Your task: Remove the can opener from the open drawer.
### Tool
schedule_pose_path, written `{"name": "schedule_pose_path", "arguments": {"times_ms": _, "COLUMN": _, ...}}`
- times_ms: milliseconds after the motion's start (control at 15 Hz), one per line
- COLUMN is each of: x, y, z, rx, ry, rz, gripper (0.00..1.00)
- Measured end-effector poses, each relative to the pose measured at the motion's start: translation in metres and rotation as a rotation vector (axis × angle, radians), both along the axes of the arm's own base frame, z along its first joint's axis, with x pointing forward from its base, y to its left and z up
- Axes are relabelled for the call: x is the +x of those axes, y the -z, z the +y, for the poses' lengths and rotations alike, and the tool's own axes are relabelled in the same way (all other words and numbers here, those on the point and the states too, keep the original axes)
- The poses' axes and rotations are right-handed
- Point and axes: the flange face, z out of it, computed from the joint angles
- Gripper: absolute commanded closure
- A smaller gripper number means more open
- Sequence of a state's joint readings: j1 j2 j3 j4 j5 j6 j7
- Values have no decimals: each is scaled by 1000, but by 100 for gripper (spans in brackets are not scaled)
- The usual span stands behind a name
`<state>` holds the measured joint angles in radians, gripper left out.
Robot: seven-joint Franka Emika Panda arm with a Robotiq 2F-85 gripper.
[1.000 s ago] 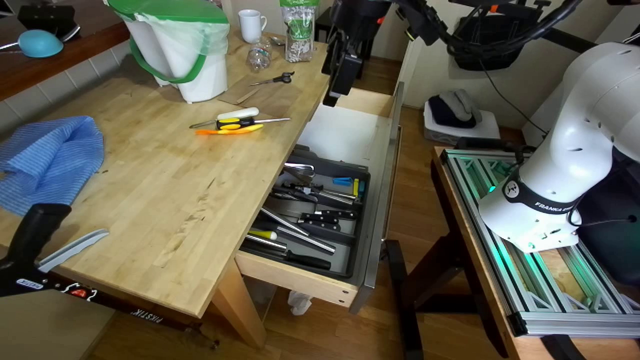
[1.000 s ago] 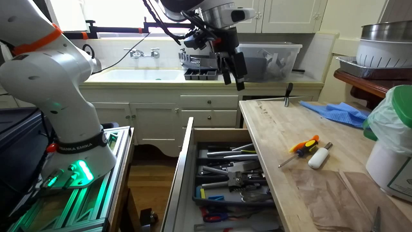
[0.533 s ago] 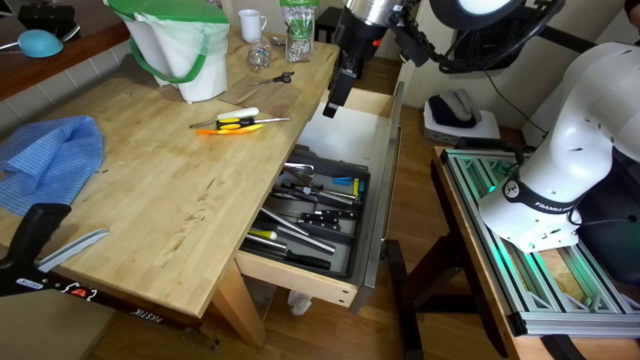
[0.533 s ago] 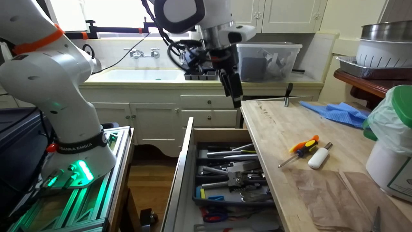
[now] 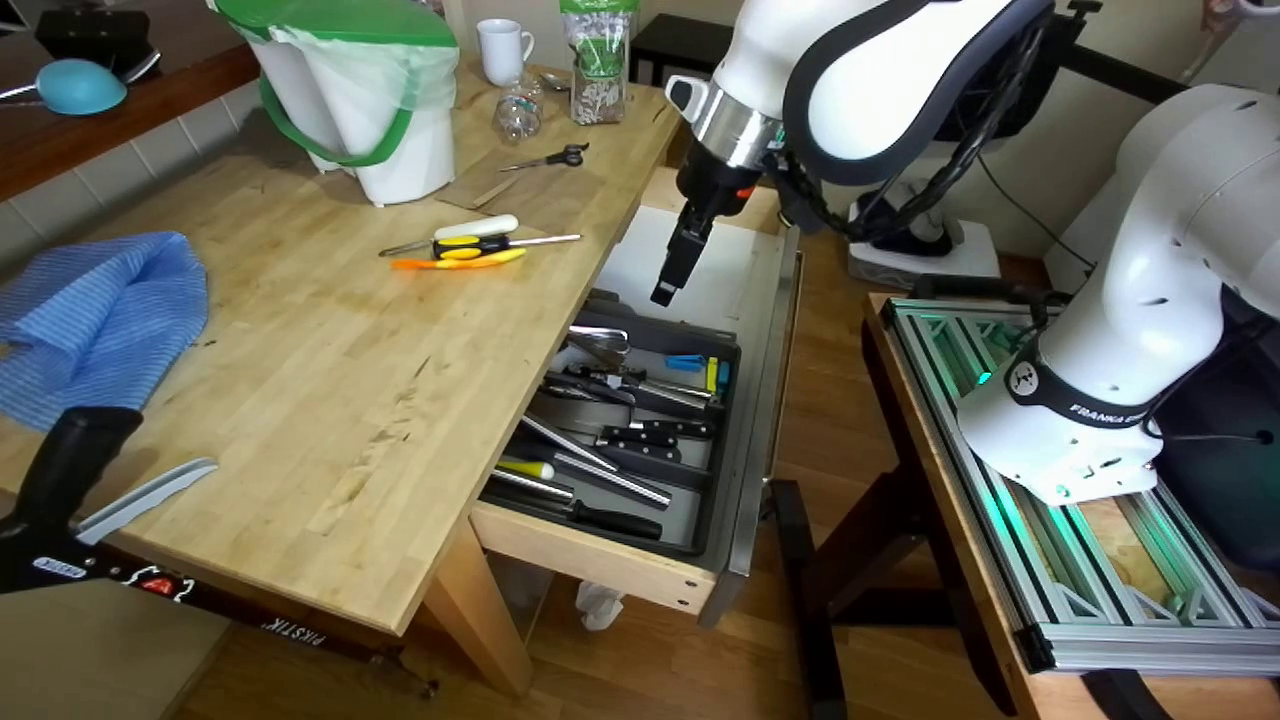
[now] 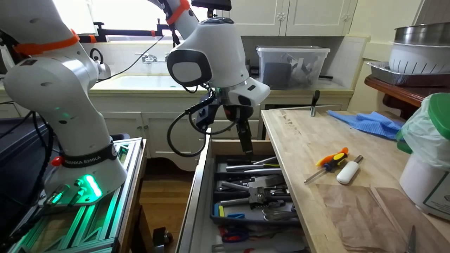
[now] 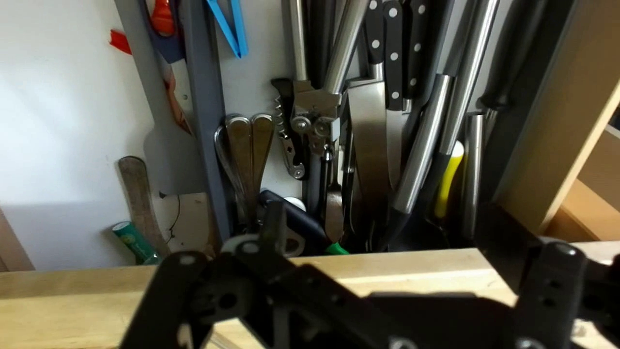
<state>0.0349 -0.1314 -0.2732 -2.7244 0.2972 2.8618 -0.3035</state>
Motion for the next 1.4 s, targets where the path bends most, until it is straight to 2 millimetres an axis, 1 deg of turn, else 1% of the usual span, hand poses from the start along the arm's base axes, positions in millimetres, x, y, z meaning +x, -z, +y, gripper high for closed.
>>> {"name": "schedule_pose_path", "arguments": {"times_ms": 200, "x": 1, "y": -1, "z": 0, "rx": 0, "ry": -1, "rz": -4, "gripper": 0}}
{"name": "schedule_pose_path", "arguments": {"times_ms": 333, "x": 1, "y": 3, "z": 1, "rx": -2, "ry": 0, "rz": 7, "gripper": 0}}
{"name": "schedule_pose_path", "arguments": {"times_ms": 533, "x": 4, "y": 28, "z": 8, "rx": 15, "ry": 18, "rz": 60, "gripper": 0}}
{"name": "schedule_pose_path", "arguments": {"times_ms": 800, "x": 19, "y": 63, "z": 27, "rx": 62, "ry": 58, "rz": 116, "gripper": 0}}
{"name": "schedule_pose_path", "arguments": {"times_ms": 933, "x": 25, "y": 80, "z": 33, "rx": 71, "ry": 74, "rz": 144, "gripper": 0}}
{"name": "schedule_pose_path", "arguments": {"times_ms": 1133, "x": 28, "y": 104, "z": 31, "rx": 71, "ry": 94, "rz": 185, "gripper": 0}}
{"name": "schedule_pose_path", "arguments": {"times_ms": 1400, "x": 19, "y": 132, "z": 24, "rx": 65, "ry": 114, "rz": 247, "gripper": 0}}
